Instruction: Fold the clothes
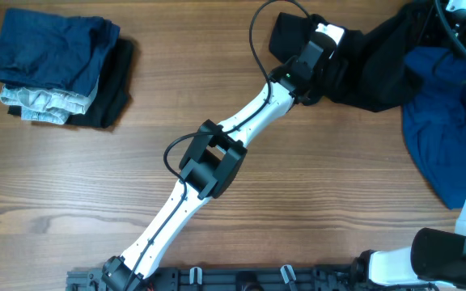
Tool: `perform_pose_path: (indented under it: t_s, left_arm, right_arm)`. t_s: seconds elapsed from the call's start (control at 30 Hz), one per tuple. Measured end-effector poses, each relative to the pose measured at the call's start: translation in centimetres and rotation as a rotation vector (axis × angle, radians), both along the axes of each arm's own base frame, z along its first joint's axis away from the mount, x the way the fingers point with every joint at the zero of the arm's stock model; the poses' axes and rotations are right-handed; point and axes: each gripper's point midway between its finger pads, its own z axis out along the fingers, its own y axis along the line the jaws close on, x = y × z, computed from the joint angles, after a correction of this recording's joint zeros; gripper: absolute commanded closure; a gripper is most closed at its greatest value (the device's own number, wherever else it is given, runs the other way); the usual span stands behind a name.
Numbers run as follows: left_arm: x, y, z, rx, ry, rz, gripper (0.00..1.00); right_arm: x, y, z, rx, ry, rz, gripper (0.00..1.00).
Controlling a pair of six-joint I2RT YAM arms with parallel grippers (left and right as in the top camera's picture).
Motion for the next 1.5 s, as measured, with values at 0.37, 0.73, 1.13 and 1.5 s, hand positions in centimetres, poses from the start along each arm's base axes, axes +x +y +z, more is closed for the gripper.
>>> perform_pose_path:
  t_s: [0.37, 0.73, 1.13, 1.5]
  left_arm:
    - [-0.7, -1.0, -0.7, -0.006, 0.004, -0.010, 0.40]
    - [-0.5, -1.1, -3.3, -0.001, -0.001, 0.000, 0.96]
    - [0.4, 1.5, 1.0, 0.049, 0.002, 0.058, 0.96]
    - [0.2, 10.1, 22.9, -0.042, -0.123, 0.157, 0.96]
  right_arm:
    - [0.0, 0.0, 0.0, -0.008, -0.002, 0.006, 0.96]
    - [0.0, 0.0, 0.0, -0.008, -0.001, 0.006, 0.96]
    - [0.0, 0.0, 0.1, -0.015, -0.007, 0.010, 0.96]
    - [-0.1, 0.0, -0.1, -0.012, 0.003, 0.010, 0.96]
